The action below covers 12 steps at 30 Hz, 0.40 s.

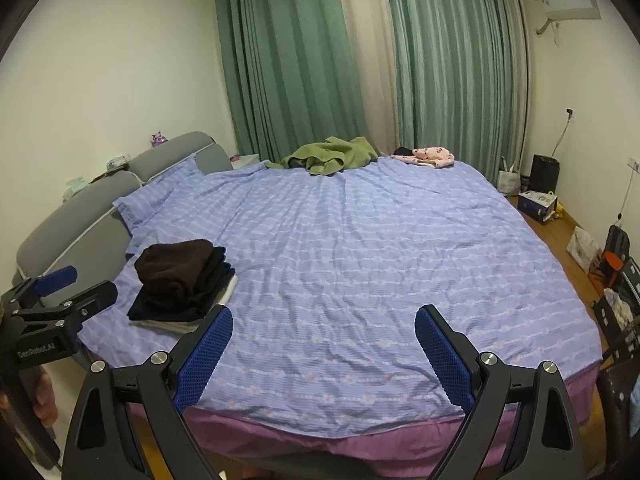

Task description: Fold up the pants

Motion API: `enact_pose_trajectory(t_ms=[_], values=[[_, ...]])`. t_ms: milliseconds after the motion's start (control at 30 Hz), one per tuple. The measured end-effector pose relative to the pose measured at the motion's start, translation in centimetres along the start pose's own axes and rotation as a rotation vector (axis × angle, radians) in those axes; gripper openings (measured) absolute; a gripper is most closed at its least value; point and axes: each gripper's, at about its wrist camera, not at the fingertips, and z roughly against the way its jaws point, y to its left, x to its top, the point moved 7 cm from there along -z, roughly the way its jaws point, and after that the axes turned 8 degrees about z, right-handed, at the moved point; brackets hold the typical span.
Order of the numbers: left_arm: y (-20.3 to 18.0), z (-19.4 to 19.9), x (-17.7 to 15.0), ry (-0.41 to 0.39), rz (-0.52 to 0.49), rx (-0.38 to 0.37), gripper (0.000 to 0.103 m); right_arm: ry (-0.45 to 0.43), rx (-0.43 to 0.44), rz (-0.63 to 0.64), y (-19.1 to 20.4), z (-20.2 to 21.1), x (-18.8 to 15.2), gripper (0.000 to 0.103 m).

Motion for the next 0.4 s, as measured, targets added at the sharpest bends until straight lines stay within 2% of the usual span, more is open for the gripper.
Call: enact_pose_trajectory(t_ms=[400], values=[[-0.9,-0.4,0.0,-0.002,-0.01,0.038,0.103,0.009,-0.005,-0.012,-1.4,0.1,-0.5,0.093]])
